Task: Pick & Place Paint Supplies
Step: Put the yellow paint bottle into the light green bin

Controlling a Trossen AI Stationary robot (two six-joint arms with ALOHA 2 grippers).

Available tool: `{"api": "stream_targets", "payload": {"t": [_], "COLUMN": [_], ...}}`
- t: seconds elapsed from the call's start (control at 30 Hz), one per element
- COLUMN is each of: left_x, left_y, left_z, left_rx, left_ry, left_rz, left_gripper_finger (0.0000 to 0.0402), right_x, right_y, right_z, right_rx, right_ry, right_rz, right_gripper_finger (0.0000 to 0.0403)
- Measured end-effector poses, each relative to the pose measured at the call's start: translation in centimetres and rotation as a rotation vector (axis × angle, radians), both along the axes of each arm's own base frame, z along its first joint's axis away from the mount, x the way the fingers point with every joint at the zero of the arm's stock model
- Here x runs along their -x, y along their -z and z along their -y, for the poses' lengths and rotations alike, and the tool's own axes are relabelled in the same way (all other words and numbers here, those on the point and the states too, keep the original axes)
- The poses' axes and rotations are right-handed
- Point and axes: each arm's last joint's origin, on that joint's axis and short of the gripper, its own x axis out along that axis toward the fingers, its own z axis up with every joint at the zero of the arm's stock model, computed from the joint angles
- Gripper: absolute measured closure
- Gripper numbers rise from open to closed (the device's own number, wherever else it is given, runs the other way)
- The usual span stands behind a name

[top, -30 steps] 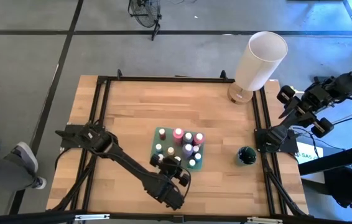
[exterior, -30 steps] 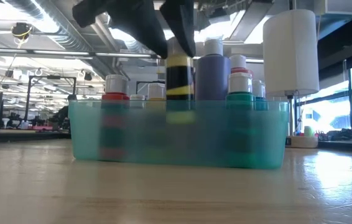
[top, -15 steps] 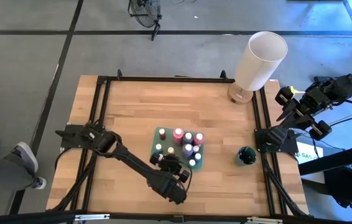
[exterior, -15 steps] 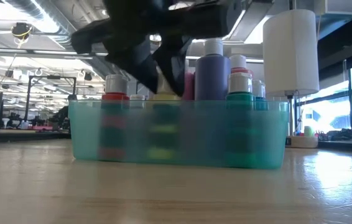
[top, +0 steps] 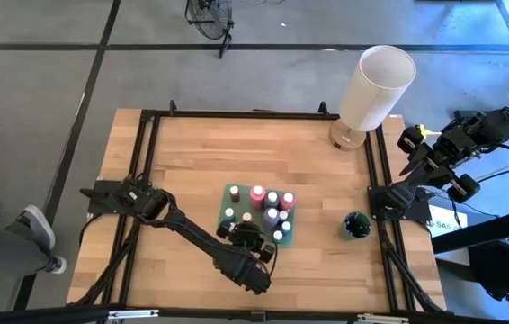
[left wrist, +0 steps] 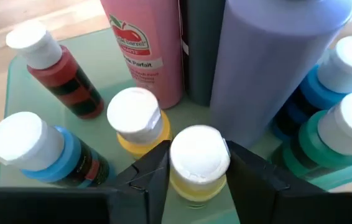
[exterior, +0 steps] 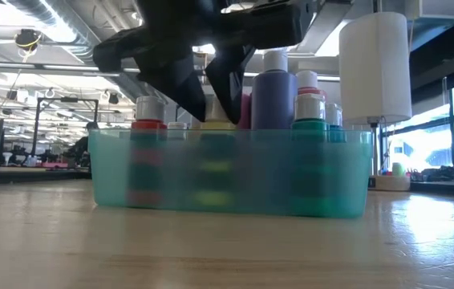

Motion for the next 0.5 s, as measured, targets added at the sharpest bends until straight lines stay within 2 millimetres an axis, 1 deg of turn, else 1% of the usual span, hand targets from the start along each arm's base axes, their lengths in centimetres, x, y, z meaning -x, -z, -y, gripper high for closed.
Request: {"api": "stream_targets", "payload": {"t": [0.13,0.37,0.5], "left_x": [0.02,0.02,0.03], "left_y": [0.00,-0.01,-0.02], "left_z": [-0.01,-0.01,-0.01], "left_rx": [-0.004,-0.002,0.002], "left_ry": [0.009,0.005,-0.005], "left_rz": [-0.013,-0.008,0.003], "left_gripper_finger": [0.0244,0.0248,0.0240], "right_x": [0.00,0.00,0.00], "right_y": [0.00,0.00,0.00], "right_z": [0.00,-0.01,-0.01], "right_rx": [0.000,0.000,0.000], "right_ry": [0.000,-0.002,-0.003], "right_rz": [0.000,0.000,0.000], "right_gripper_finger": [0.0279,0.0279,0.0279]}}
